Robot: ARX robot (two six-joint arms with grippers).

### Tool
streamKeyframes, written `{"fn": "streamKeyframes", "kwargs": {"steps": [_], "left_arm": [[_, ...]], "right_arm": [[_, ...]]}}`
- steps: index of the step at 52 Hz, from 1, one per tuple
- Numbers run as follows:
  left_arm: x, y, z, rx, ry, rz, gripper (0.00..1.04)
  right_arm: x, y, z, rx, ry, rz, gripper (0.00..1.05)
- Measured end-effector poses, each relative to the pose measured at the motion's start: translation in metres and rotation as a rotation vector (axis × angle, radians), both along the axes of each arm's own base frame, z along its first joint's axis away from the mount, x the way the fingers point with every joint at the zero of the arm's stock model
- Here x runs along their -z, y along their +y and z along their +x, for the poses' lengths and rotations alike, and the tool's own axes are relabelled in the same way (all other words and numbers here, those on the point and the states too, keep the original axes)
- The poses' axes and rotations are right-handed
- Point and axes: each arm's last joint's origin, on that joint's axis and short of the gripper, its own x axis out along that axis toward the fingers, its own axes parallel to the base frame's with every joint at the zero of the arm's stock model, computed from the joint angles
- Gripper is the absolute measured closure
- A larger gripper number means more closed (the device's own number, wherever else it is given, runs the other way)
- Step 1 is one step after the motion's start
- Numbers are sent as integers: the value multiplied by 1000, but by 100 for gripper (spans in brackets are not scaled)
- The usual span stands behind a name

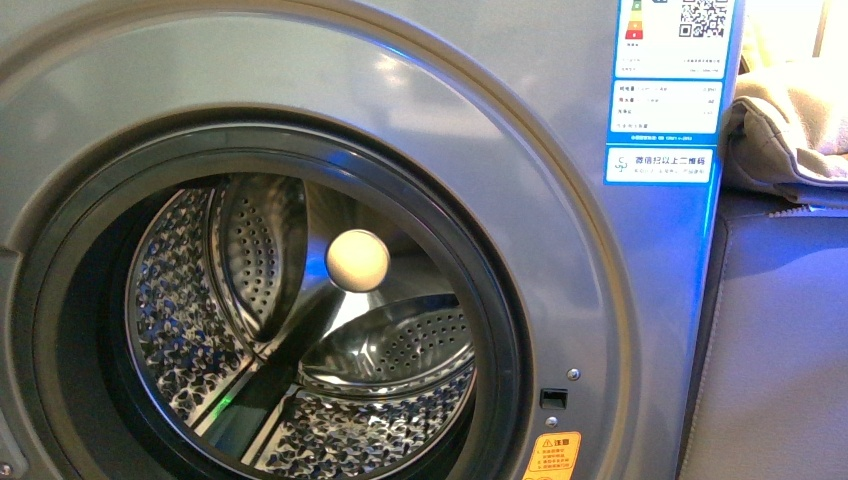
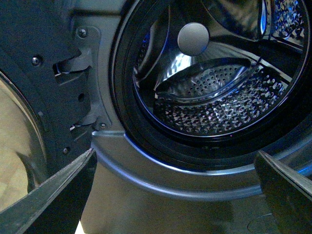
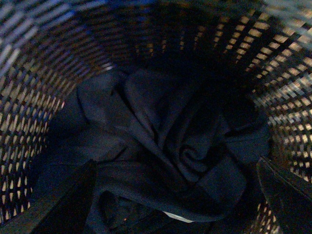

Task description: Put clothes into washing machine

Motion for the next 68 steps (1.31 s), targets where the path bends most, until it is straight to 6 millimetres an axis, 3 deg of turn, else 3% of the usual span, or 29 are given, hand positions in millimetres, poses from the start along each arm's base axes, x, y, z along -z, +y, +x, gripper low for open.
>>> {"fn": "streamKeyframes", "kwargs": {"steps": [5, 15, 42, 54, 68], "left_arm": [[0, 0, 0, 0, 0, 0, 7], [0, 0, 0, 0, 0, 0, 7], [0, 0, 0, 0, 0, 0, 7], [0, 0, 0, 0, 0, 0, 7], [0, 0, 0, 0, 0, 0, 7]], "right_arm": [[29, 11, 2, -15, 55, 25, 7], [67, 29, 7, -50, 132, 31, 7], [122, 39, 29, -108, 168, -57, 7], [148, 31, 30, -126, 168, -29, 7], [162, 20, 26, -122, 141, 27, 7]]}}
